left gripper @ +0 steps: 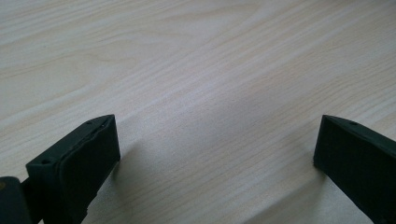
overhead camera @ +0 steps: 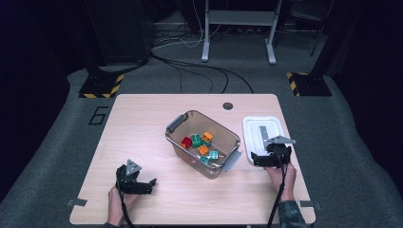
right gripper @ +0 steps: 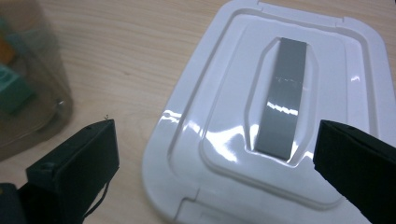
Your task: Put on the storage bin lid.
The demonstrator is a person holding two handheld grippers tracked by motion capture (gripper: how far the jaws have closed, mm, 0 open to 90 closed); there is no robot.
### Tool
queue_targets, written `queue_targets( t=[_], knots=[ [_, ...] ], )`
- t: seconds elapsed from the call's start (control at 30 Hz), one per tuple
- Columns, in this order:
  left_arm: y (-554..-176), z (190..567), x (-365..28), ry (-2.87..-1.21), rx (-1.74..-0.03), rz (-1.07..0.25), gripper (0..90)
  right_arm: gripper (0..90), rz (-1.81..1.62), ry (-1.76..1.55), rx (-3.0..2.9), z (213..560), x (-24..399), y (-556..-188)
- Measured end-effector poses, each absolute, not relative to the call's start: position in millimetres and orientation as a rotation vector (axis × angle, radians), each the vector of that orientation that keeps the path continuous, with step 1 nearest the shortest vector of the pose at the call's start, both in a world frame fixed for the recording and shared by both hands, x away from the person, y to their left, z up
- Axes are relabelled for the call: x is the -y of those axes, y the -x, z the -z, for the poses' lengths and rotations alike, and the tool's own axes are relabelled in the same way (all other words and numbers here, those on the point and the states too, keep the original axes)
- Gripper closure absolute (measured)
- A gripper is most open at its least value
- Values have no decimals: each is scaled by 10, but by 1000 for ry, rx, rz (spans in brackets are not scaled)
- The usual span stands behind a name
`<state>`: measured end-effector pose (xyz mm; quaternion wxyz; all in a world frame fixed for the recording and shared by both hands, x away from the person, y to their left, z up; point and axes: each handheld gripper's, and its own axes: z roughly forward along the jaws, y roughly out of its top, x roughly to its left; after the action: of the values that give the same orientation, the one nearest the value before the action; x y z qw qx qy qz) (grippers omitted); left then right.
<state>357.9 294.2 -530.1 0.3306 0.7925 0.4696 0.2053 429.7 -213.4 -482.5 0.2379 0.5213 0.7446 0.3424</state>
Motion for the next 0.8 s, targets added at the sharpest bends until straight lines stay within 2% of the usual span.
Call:
queue_targets(
  t=[0.4, 0.5, 0.67, 0.77, 0.8],
  knots=[
    [-3603, 5303, -2926, -2081, -1210, -512, 2, 0, -867, -1555, -2005, 4899, 2245, -4895],
    [-3604, 5303, -2920, -2088, -1202, -514, 2, 87, -865, -1552, -1964, 4953, 2272, -4974],
    [-3604, 5302, -2920, -2088, -1202, -511, 3, 309, -818, -1637, -1949, 5017, 2324, -5109],
    [-3604, 5302, -2919, -2090, -1199, -513, 3, 358, -809, -1632, -1947, 5038, 2322, -5128],
    [-3604, 5305, -2919, -2092, -1196, -520, 3, 461, -777, -1636, -1919, 5032, 2309, -5133]
  ],
)
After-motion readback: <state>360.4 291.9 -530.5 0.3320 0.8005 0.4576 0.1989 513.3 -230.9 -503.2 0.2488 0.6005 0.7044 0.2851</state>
